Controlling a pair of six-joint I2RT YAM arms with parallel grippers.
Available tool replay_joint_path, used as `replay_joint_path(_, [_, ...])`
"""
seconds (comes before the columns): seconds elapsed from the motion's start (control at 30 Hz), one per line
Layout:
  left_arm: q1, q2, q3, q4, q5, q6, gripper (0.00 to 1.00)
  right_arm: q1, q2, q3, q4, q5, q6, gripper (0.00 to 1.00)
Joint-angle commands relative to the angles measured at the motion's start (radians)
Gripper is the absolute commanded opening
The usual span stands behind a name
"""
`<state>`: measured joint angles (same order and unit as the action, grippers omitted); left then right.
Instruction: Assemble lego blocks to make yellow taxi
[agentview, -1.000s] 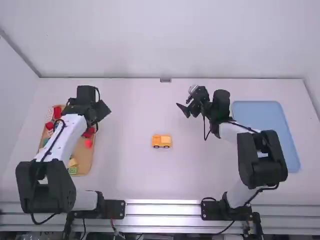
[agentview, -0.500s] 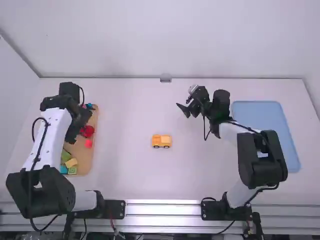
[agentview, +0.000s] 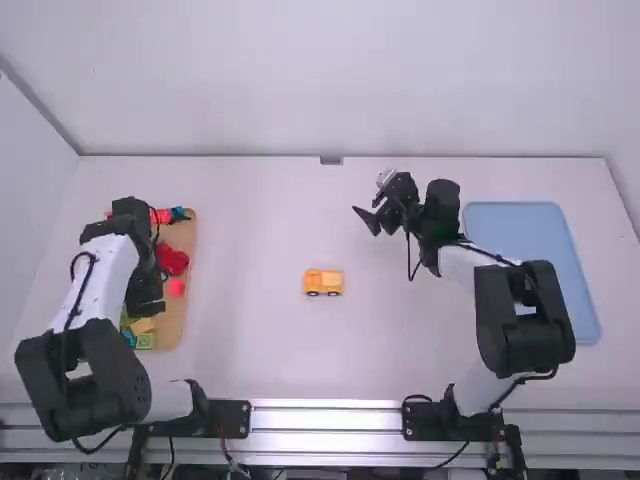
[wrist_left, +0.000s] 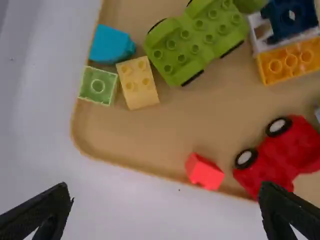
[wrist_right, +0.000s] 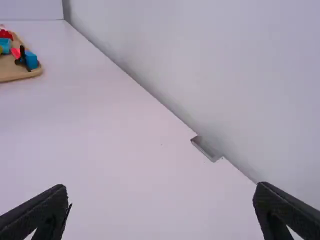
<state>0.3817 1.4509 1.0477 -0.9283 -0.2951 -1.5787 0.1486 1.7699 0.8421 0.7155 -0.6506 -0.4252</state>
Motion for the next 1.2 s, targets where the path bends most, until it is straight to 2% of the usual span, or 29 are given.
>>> replay_joint_path(0.0, [0.071,-0.004,-0.01,0.062,0.037,0.192,0.99,0.002,-0.001,-0.005,0.007,0.001,0.005,0.98])
replay_joint_path(0.03, [0.076,-0.004,-0.01,0.07,0.041,0.209,0.99,0.002,-0.001,-0.005,0.007,0.002,0.005,0.98])
replay_joint_path(0.1, [0.15,-0.004,-0.009,0.149,0.111,0.415,0.99,0.002,-0.001,-0.005,0.006,0.0,-0.006,0.98])
replay_joint_path(0.2, [0.201,0.001,-0.014,0.136,0.212,0.477,0.97,0.002,-0.001,-0.005,0.006,0.0,-0.005,0.98])
replay_joint_path(0.3, [0.225,0.005,-0.067,0.118,0.197,0.373,0.95,0.003,-0.001,-0.005,0.002,-0.003,-0.005,0.98])
replay_joint_path(0.33, [0.225,0.005,-0.1,0.128,0.172,0.288,1.0,0.003,-0.001,-0.005,0.003,-0.002,-0.005,0.98])
replay_joint_path(0.43, [0.22,0.005,-0.161,0.195,0.167,0.168,0.99,0.003,-0.001,-0.005,0.003,-0.002,-0.005,0.98])
replay_joint_path(0.53, [0.226,0.005,-0.192,0.295,0.178,0.211,0.98,0.003,-0.001,-0.005,0.003,-0.003,-0.005,0.98])
replay_joint_path(0.63, [0.257,0.008,-0.182,0.397,0.222,0.362,0.89,0.002,-0.001,-0.005,0.004,-0.003,-0.005,0.98])
replay_joint_path(0.8, [0.288,0.022,-0.149,0.358,0.309,0.474,0.9,0.003,-0.001,-0.005,-0.002,-0.005,-0.005,0.98])
replay_joint_path(0.9, [0.271,0.036,-0.16,0.2,0.232,0.257,0.99,0.003,-0.001,-0.005,-0.005,-0.006,-0.005,0.98])
replay_joint_path(0.93, [0.271,0.04,-0.16,0.15,0.188,0.131,0.99,0.003,-0.001,-0.005,-0.002,-0.006,-0.005,0.98])
replay_joint_path(1.03, [0.293,0.04,-0.154,0.116,0.192,-0.017,0.99,0.003,-0.001,-0.005,0.008,-0.006,-0.005,0.98])
replay_joint_path(1.07, [0.303,0.04,-0.154,0.121,0.22,-0.029,0.91,0.003,-0.001,-0.005,0.011,-0.006,-0.005,0.98])
replay_joint_path(1.1, [0.307,0.04,-0.156,0.126,0.227,-0.024,0.9,0.003,-0.001,-0.005,0.011,-0.006,-0.005,0.98])
replay_joint_path(1.13, [0.313,0.04,-0.16,0.133,0.225,-0.021,0.74,0.003,-0.001,-0.005,0.01,-0.006,-0.005,0.98])
replay_joint_path(1.17, [0.315,0.041,-0.162,0.133,0.222,-0.023,0.69,0.003,-0.001,-0.005,0.01,-0.006,-0.004,0.98])
